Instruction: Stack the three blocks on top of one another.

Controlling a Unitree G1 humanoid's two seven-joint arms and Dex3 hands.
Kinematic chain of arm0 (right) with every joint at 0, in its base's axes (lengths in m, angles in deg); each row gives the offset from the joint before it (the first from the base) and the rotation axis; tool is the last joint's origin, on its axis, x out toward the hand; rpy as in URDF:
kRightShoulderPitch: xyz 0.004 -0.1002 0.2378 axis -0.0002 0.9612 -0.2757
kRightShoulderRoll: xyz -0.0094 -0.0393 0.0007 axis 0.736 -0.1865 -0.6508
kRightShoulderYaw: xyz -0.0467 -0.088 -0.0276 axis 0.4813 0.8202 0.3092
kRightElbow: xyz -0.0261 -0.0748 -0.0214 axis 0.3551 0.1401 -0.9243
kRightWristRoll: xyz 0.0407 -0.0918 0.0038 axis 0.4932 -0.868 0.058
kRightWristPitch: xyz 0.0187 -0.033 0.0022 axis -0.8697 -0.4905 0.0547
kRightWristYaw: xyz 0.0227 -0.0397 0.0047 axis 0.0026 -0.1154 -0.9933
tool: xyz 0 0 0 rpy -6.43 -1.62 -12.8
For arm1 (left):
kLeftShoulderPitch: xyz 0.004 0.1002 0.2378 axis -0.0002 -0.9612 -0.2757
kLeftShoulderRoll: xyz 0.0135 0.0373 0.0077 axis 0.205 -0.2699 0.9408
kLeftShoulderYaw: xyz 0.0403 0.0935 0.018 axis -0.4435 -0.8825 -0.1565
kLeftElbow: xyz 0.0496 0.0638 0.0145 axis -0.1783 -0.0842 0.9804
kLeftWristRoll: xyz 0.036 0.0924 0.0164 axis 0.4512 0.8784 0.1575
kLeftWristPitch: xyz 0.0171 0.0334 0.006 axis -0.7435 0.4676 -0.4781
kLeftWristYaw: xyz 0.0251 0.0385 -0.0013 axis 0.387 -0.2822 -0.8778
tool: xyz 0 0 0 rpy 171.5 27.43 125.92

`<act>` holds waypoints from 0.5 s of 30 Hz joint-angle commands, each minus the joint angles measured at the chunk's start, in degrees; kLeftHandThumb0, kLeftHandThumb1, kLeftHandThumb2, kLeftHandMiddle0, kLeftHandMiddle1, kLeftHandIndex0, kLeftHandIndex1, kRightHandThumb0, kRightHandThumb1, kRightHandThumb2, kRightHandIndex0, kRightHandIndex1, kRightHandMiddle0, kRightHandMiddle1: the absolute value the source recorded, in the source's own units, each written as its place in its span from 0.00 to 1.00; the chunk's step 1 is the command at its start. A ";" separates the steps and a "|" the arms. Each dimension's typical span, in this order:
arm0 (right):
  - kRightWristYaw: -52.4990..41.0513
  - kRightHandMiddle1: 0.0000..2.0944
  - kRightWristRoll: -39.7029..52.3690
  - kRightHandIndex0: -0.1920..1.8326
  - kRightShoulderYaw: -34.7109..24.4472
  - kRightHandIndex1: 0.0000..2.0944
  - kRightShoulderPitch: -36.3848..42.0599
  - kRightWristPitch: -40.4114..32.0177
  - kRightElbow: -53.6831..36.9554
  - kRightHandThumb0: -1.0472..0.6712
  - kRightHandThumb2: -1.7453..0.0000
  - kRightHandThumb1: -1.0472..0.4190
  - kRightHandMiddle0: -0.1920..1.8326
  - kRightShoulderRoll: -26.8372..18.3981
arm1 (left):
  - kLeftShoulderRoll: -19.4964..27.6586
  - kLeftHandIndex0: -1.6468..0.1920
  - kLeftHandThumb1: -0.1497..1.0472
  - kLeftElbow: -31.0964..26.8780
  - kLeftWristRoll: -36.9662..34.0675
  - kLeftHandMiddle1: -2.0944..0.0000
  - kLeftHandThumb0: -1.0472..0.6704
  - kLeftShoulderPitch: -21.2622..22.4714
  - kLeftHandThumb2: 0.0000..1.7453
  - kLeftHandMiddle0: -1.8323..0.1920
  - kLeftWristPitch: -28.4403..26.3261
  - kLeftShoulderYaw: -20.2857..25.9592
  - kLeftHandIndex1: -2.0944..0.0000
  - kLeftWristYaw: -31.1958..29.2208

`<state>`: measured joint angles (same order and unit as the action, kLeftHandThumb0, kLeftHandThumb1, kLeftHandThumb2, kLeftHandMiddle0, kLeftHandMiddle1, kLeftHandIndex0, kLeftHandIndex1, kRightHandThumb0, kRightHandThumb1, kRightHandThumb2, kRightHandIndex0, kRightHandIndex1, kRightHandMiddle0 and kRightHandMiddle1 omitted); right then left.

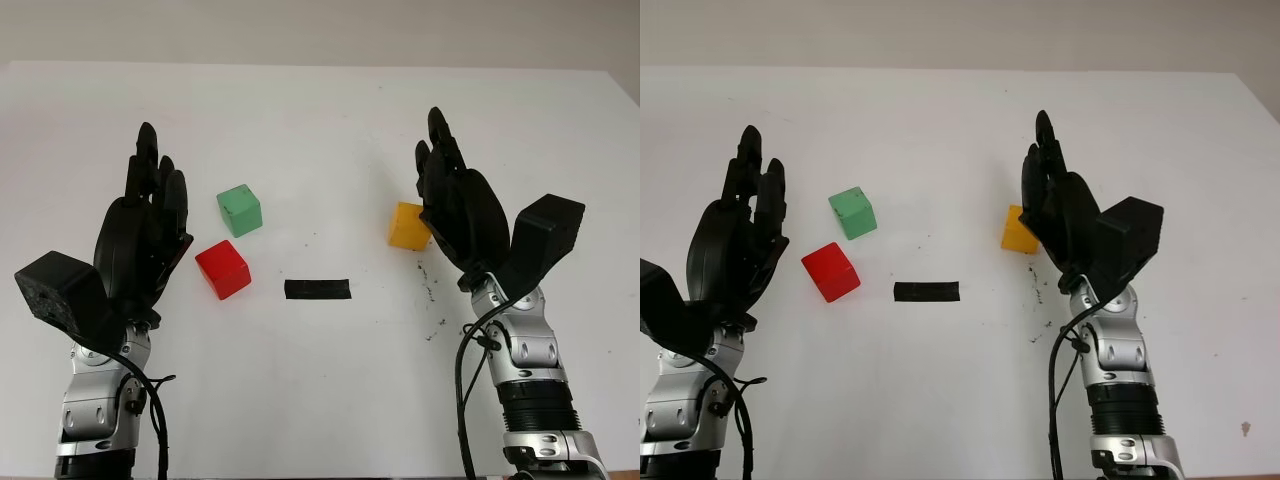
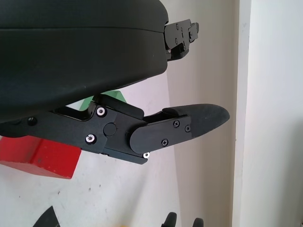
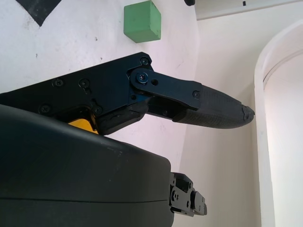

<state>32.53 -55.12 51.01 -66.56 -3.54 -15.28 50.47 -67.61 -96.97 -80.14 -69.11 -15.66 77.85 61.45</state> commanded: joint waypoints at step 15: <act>1.01 0.00 3.16 0.00 -3.75 0.00 -8.12 -0.66 -0.78 0.14 0.57 0.00 0.00 -1.81 | 39.60 0.65 0.83 -3.65 22.01 0.98 0.28 10.39 0.02 0.81 4.55 -2.29 0.93 -22.12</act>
<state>33.64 -52.52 47.77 -73.80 -3.74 -15.59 49.46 -29.99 -99.61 -59.11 -59.70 -10.93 76.95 40.57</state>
